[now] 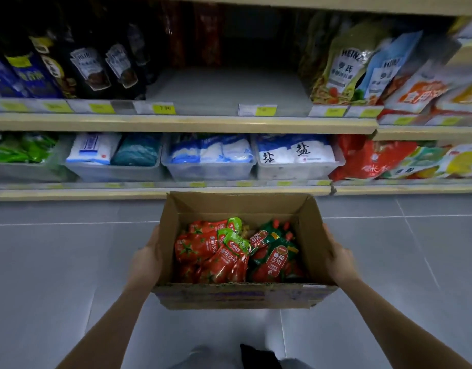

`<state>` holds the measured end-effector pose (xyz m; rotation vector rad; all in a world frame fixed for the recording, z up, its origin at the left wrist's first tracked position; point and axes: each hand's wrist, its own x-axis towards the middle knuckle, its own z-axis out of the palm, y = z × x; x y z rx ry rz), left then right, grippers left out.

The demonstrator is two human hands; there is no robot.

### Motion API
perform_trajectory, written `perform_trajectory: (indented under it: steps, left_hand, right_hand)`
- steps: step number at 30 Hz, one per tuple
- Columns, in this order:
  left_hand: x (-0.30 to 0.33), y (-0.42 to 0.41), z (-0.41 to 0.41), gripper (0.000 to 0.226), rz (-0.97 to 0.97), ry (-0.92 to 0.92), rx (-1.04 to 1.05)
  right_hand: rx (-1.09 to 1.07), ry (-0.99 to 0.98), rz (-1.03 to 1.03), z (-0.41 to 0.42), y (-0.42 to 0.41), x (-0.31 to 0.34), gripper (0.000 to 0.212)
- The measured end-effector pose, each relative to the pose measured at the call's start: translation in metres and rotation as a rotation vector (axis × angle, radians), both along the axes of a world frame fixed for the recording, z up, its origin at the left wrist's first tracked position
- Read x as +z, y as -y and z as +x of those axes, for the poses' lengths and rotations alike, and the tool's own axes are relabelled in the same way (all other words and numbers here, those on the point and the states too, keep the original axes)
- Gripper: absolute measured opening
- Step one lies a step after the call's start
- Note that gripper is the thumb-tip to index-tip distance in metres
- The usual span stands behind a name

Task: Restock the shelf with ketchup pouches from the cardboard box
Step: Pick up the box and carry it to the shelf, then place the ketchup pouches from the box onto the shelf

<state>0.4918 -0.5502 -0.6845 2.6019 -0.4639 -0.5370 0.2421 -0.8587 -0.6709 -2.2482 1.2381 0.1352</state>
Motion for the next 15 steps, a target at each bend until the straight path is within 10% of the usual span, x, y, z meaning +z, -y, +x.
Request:
perform_trajectory:
  steps: [15]
  left_hand:
    - [-0.088,0.041,0.026,0.048,-0.053,0.197,0.113]
  right_hand:
    - [0.034,0.217,-0.004,0.040,0.056,-0.093,0.068]
